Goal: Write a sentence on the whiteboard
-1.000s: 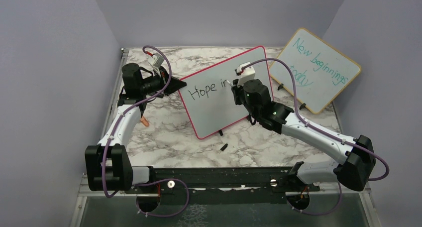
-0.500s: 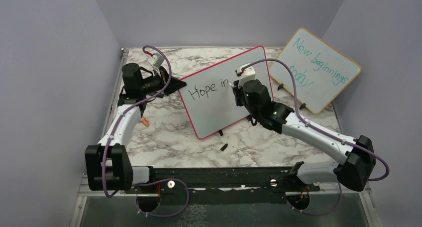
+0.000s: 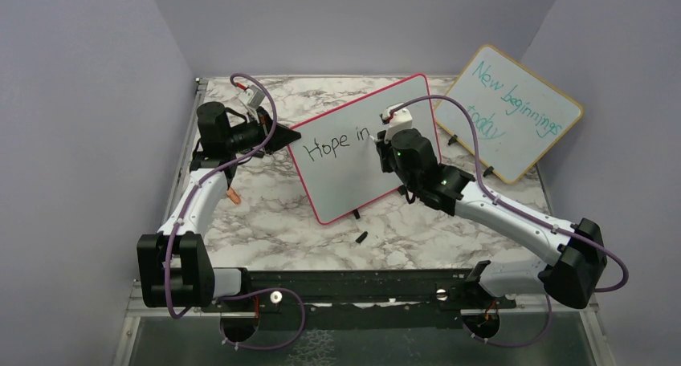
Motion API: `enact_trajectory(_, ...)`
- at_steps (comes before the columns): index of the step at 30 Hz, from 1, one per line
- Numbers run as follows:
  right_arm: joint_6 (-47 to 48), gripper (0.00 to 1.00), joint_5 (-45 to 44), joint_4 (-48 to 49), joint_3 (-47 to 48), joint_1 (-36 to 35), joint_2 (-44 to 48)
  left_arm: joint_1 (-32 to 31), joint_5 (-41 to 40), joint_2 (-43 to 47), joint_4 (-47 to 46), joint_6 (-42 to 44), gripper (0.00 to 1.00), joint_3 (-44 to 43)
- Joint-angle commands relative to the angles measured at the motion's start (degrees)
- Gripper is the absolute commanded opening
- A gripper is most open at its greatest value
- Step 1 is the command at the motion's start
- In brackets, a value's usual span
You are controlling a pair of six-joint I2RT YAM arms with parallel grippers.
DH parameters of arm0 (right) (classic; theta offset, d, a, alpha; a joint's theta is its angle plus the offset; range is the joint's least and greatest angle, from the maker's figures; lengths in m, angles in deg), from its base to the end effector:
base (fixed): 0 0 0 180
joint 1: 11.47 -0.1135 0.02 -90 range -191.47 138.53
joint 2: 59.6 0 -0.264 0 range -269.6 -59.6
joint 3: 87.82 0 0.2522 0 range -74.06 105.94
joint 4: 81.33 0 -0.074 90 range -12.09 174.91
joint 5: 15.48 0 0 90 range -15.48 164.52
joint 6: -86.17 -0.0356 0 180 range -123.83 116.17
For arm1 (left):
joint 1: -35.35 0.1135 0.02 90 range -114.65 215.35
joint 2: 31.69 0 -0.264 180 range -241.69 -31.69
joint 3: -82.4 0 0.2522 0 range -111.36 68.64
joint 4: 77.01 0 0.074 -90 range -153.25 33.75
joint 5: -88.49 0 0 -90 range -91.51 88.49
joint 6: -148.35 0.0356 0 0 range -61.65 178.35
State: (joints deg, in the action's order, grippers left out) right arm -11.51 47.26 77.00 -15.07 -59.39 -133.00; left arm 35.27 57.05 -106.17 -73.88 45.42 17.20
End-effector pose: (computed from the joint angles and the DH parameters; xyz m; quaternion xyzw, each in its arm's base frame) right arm 0.2095 0.2076 0.3235 -0.1544 0.8031 0.0793 0.5700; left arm 0.2886 -0.0308 0.3073 0.2284 0.7098 -0.4406 0.4998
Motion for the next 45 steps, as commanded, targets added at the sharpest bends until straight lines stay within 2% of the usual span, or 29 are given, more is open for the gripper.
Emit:
enact_trajectory(1, -0.92, 0.01, 1.25, -2.25, 0.7, 0.36, 0.23, -0.89, -3.72, -2.25, 6.24, 8.97, 0.0, 2.14)
enact_trajectory(21, 1.61, 0.01, -0.6, 0.63, -0.05, 0.56, 5.48, -0.89, -4.07, -2.34, 6.25, 8.72, 0.0, 2.13)
enact_trajectory(34, 3.24, 0.01, 2.75, 3.01, -1.75, 5.58, 7.18, -0.89, -3.9, -2.18, 6.28, 8.71, 0.0, 2.14)
enact_trajectory(45, 3.53, 0.01, 5.42, 4.15, -2.33, 7.09, 6.14, -0.89, -3.9, -2.26, 6.26, 8.67, 0.0, 2.13)
